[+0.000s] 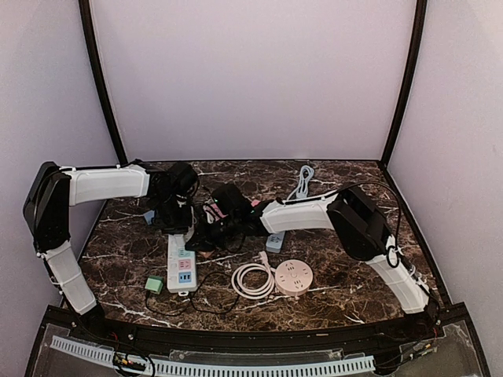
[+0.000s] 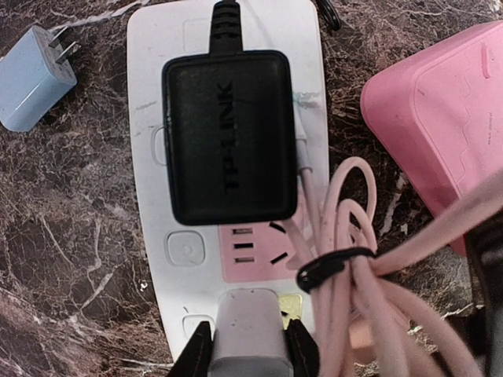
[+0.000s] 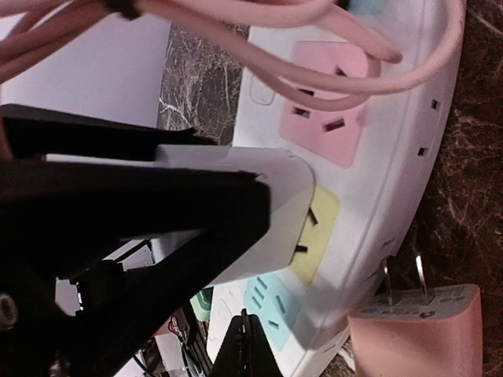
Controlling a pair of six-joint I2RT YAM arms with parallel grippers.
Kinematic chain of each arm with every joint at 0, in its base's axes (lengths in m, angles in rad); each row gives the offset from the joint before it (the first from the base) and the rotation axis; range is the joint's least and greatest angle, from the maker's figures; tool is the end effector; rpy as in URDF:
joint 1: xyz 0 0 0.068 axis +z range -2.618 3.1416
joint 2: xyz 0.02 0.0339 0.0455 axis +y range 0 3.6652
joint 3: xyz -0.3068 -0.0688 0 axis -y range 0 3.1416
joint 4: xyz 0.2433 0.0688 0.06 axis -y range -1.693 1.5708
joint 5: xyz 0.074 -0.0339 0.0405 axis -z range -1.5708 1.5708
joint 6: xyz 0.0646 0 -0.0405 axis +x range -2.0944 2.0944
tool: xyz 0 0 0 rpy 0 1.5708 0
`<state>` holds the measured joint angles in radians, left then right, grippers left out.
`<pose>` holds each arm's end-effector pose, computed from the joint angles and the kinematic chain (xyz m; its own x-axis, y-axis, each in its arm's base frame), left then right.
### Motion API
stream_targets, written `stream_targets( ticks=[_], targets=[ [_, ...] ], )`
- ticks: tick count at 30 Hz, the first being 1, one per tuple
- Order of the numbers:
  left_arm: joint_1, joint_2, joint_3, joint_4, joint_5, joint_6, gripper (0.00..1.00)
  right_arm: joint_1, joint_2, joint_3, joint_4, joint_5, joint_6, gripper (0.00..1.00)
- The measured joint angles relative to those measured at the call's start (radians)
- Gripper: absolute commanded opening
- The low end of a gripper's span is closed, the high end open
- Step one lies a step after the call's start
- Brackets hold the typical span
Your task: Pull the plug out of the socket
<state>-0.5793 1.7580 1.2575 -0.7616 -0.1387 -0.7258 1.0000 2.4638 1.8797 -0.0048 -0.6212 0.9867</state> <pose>0.3072 -0.1903 0.2194 -0.9329 -0.1753 -0.3147 -0.1499 0.9833 -0.1031 0.2927 0.5254 0.1515 -0.9545 -0.2310 -0.1889 -0.2712 0.4076 0.8720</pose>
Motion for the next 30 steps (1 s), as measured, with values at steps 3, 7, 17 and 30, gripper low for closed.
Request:
stream_targets(
  ticks=[3,7,17,30],
  targets=[
    [-0.002,0.0,0.002,-0.005,0.0,-0.008,0.0,0.001,0.033,0.028,-0.016,-0.007,0.029,0.0],
    [-0.003,0.0,0.006,-0.011,0.0,-0.014,0.0,0.002,0.06,0.073,-0.047,-0.01,0.053,0.0],
    [-0.033,-0.008,0.019,-0.031,-0.026,-0.026,0.0,0.004,0.072,0.12,-0.123,0.012,0.1,0.0],
    [-0.053,-0.156,0.019,-0.042,-0.036,-0.045,0.0,0.004,0.072,0.121,-0.124,0.02,0.088,0.0]
  ],
)
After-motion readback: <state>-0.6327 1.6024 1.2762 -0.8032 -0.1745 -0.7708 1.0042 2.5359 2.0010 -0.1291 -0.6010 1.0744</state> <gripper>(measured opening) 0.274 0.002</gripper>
